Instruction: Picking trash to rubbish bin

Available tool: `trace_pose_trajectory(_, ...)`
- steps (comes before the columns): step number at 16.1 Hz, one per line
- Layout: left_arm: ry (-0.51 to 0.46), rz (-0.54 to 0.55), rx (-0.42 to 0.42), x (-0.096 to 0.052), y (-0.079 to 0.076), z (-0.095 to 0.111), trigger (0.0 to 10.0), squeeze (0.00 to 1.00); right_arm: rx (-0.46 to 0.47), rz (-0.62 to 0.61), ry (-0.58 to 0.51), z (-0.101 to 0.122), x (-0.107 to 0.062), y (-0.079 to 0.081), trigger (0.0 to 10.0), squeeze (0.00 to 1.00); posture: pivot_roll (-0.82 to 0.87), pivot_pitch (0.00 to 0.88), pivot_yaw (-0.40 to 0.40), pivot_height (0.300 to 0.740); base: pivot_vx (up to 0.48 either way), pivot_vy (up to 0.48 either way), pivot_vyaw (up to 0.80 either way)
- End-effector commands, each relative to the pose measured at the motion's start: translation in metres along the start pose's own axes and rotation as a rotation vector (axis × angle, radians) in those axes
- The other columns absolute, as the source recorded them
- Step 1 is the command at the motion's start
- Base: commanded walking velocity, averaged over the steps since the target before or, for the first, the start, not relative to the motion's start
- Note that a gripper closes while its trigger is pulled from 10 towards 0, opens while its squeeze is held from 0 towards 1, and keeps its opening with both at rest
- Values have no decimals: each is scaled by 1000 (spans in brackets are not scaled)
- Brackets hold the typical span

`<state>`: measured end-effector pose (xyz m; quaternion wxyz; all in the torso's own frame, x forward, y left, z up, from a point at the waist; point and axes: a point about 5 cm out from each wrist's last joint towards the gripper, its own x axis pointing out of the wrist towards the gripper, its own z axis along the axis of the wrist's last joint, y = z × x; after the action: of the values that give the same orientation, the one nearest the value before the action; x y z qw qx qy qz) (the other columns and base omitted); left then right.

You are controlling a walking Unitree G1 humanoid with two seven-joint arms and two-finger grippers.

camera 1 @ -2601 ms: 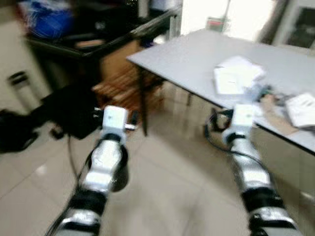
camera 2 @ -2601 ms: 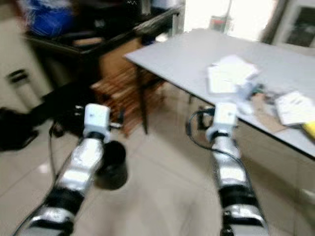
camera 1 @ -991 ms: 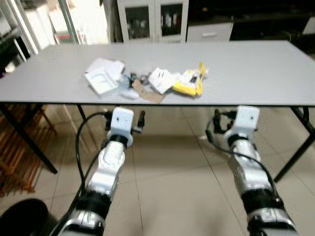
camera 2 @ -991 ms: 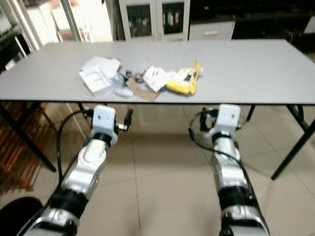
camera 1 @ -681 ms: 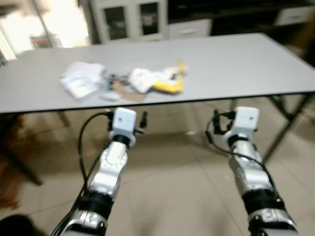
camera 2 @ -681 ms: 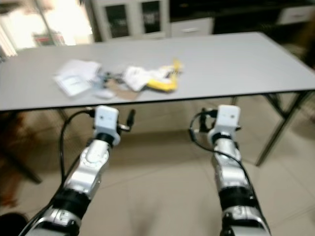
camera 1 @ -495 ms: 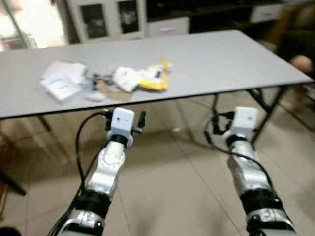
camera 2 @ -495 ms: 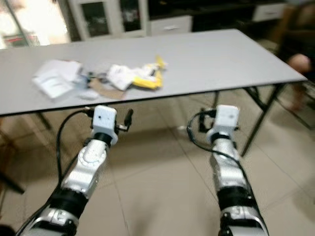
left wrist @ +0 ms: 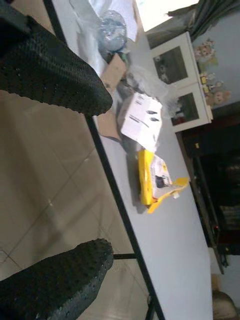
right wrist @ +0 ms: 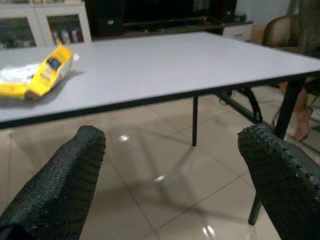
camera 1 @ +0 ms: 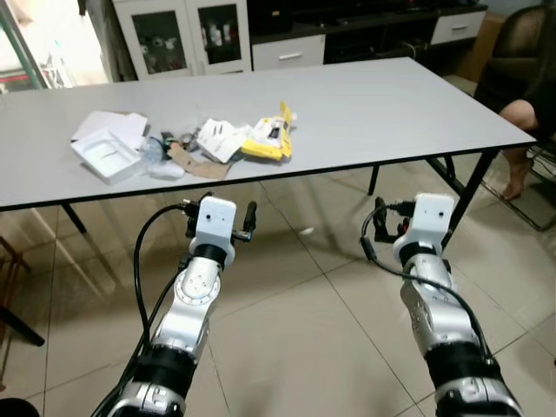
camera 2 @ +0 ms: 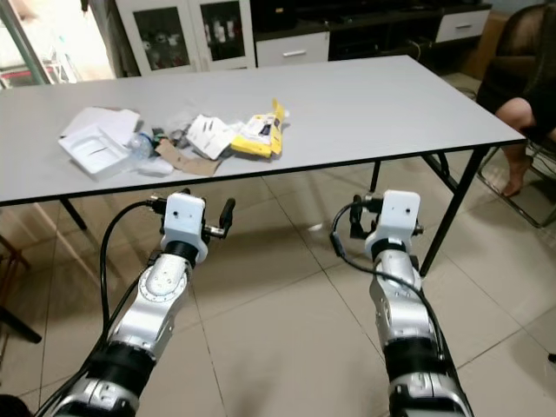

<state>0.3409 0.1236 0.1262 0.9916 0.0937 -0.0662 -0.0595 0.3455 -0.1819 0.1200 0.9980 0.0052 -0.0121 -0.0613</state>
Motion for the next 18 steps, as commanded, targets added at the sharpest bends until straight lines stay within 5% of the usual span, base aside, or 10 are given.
trace_pose_trajectory(1,9,-16,3,-2,-2,-1,10000,0,-3,7,2,0,-2,1,10000,0,-35,118,46,740,0,0,0)
trace_pose_trajectory(8,37,-32,-21,-25,-9,-5,10000,0,-13,42,51,-14,-31,4,10000,0,-5,212,42,740,0,0,0)
trace_pose_trajectory(14,41,-12,-21,-29,0,-1,10000,0,-14,35,36,-6,-28,0,10000,0,-36,184,61,740,0,0,0)
trace_pose_trajectory(18,63,29,-15,-29,0,-5,10000,0,-38,69,56,-7,-29,1,10000,0,-8,167,-10,740,0,0,0)
